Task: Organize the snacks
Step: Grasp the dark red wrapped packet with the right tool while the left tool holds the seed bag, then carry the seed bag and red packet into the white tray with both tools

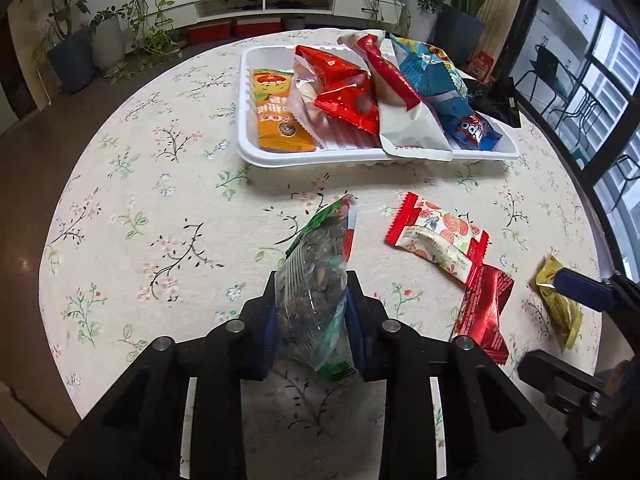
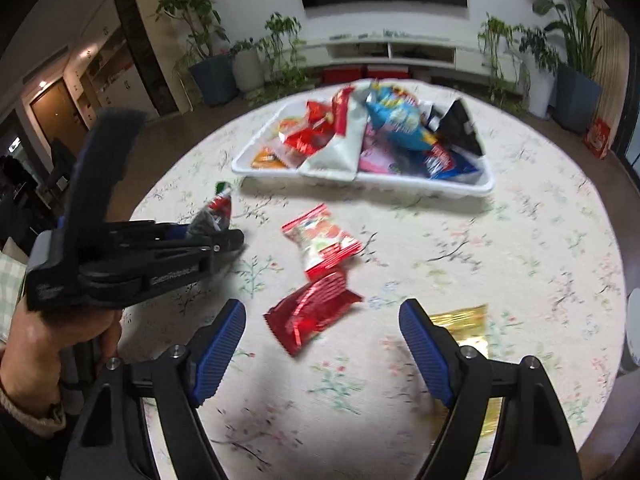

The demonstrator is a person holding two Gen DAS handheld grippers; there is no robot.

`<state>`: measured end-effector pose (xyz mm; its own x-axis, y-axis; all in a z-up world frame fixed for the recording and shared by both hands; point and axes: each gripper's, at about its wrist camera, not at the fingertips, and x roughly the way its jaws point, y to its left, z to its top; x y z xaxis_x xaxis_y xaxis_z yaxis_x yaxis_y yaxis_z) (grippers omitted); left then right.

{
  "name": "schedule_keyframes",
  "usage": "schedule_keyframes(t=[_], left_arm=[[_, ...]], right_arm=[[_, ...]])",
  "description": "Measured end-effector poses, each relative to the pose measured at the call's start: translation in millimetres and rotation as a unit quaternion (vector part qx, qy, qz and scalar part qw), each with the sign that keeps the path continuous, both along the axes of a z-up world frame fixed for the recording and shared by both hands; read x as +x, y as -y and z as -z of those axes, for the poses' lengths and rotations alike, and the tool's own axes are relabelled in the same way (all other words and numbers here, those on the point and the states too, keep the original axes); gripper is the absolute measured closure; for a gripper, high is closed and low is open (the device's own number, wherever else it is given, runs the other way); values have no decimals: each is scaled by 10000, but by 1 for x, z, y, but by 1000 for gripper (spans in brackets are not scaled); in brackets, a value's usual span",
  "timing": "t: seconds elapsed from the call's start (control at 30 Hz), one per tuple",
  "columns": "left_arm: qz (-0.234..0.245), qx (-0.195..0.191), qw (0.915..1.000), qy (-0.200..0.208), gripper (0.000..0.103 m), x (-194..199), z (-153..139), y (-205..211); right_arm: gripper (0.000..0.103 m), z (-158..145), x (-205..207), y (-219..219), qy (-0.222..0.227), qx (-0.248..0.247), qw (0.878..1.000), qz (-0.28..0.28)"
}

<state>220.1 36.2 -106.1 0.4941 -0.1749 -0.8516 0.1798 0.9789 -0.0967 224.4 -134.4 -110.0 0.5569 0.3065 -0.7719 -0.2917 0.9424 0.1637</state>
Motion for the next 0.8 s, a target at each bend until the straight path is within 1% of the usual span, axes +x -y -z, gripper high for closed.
schedule_keyframes(t=[0.13,0.2,0.3,0.37,0.4,0.5,0.57,0.6,0.63,0.67,0.8], left_arm=[[1,-352,9993,98,77,-11,-2,-15],[66,-512,9985,202,77,-18,-7,-21],[104,-665,9971,344,77,-26,-14,-27],[89,-723,9965,404,77,-28,-16,-28],[79,-757,9962,424,77,-29,-17,-27],[95,-773,9958,472,77,-36,-17,-28],[96,-801,9957,462,77,-39,-16,-29],[88,-845,9954,452,77,-40,-16,-30],[77,-872,9952,436,77,-39,-14,-30],[71,-889,9951,427,77,-39,-14,-31],[99,-933,9947,415,77,-43,-12,-31]], right_arm=[[25,11,11,-9,-358,-76,9991,223],[26,14,14,-11,-428,-63,9986,298],[33,18,20,-16,-522,-133,9980,322],[41,25,24,-18,-673,-121,9970,351],[42,27,26,-19,-713,-112,9967,361],[45,29,26,-21,-602,-209,9972,398],[55,29,25,-21,-562,-310,9971,418],[56,29,25,-23,-554,-324,9971,407],[61,29,24,-22,-549,-358,9971,399],[65,28,24,-20,-552,-395,9969,391],[71,27,21,-13,-564,-421,9967,404]])
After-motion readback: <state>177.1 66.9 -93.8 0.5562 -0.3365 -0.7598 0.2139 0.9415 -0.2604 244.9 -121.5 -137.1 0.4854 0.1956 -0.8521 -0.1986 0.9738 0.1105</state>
